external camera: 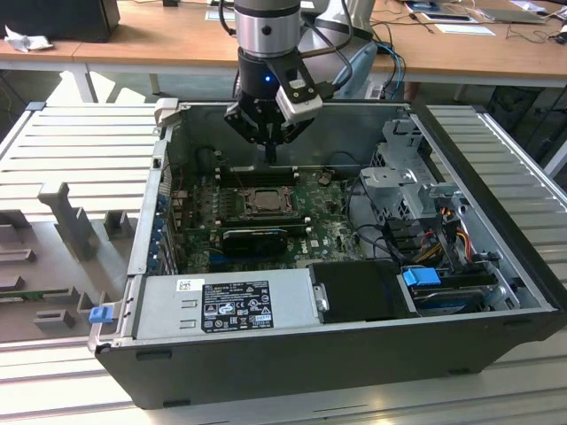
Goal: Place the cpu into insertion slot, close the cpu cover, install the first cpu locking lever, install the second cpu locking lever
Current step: 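Install the first cpu locking lever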
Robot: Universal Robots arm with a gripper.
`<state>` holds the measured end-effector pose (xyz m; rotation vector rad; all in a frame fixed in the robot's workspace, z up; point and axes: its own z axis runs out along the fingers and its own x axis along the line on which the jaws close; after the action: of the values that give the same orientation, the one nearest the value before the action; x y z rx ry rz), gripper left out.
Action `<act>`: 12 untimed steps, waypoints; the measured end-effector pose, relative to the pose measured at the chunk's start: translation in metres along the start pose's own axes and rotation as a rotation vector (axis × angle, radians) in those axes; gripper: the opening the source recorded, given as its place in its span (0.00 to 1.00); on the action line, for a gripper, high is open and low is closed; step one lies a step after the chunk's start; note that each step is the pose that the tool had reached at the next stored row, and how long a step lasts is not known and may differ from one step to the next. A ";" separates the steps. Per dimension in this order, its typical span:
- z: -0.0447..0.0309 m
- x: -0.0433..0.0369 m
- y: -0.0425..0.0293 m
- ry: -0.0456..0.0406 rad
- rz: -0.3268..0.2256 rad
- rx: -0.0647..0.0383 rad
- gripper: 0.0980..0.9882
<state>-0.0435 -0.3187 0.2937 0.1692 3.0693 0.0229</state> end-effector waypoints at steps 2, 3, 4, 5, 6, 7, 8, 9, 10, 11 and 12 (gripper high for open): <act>0.0004 0.0000 -0.0001 -0.0018 -0.005 0.000 0.01; 0.0008 0.0000 -0.0001 -0.0030 -0.006 -0.001 0.01; 0.0011 0.0001 -0.0002 -0.0045 -0.008 -0.001 0.01; 0.0012 0.0005 -0.0002 -0.0062 -0.008 -0.001 0.01; 0.0012 0.0015 -0.0004 -0.0093 -0.010 -0.003 0.01; 0.0012 0.0023 -0.0004 -0.0105 -0.010 -0.003 0.01; 0.0012 0.0038 -0.0006 -0.0112 -0.011 -0.003 0.01; 0.0010 0.0081 -0.0011 -0.0121 -0.011 -0.004 0.01; 0.0012 0.0114 -0.0014 -0.0131 -0.012 -0.004 0.01; 0.0018 0.0124 -0.0015 -0.0140 -0.012 -0.004 0.01; 0.0027 0.0133 -0.0018 -0.0152 -0.016 -0.005 0.01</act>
<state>-0.0567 -0.3191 0.2901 0.1431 3.0550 0.0289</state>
